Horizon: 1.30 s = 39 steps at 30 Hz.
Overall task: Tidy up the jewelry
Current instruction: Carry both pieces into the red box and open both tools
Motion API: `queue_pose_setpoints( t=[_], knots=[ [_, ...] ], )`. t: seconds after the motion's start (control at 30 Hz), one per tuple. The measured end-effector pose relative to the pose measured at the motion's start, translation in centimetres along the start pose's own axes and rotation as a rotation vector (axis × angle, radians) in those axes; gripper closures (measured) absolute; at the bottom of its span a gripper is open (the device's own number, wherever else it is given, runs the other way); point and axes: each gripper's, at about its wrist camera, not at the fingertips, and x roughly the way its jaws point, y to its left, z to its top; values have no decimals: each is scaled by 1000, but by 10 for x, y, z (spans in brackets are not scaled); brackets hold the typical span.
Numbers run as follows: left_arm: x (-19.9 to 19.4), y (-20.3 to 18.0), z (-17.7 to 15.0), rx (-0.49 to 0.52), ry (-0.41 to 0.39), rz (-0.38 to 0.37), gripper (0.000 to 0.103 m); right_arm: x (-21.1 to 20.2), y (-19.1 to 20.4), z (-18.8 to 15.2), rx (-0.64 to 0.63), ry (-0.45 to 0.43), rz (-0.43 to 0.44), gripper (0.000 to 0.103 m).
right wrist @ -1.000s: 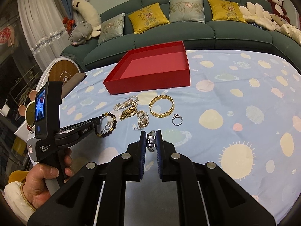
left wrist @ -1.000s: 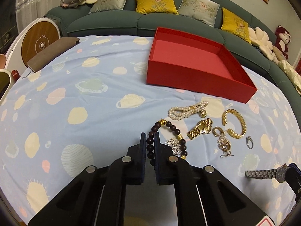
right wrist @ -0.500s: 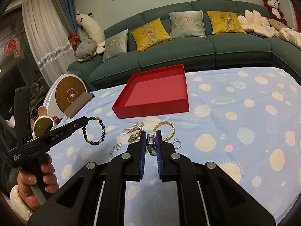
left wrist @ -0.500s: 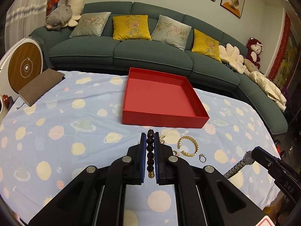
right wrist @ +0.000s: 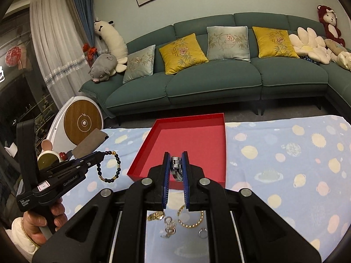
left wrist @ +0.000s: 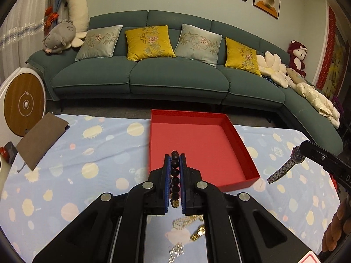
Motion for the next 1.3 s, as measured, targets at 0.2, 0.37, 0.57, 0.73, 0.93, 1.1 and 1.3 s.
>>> queue_pose_setpoints(
  t=[0.2,0.37,0.57,0.73,0.93,1.1,1.3],
  knots=[
    [54,11,29,-35,37,-29,98,55,-10,30,7,14,-13,93],
    [99,12,46,-56,67,-38,98,99,-24,52,35,14,-23,93],
    [154,9,63,-55,108,-2,98,151,-42,64,62,38,-46,93],
    [187,6,73,-26,117,51,98,186,-51,64,48,63,-81,93],
    [206,5,74,-36,96,139,89,206,-66,62,86,61,-115,89],
    [185,8,64,-20,71,186,59,175,-72,57,106,6,-130,51],
    [114,20,40,-47,51,142,37,102,-64,39,65,21,-105,51]
  ],
)
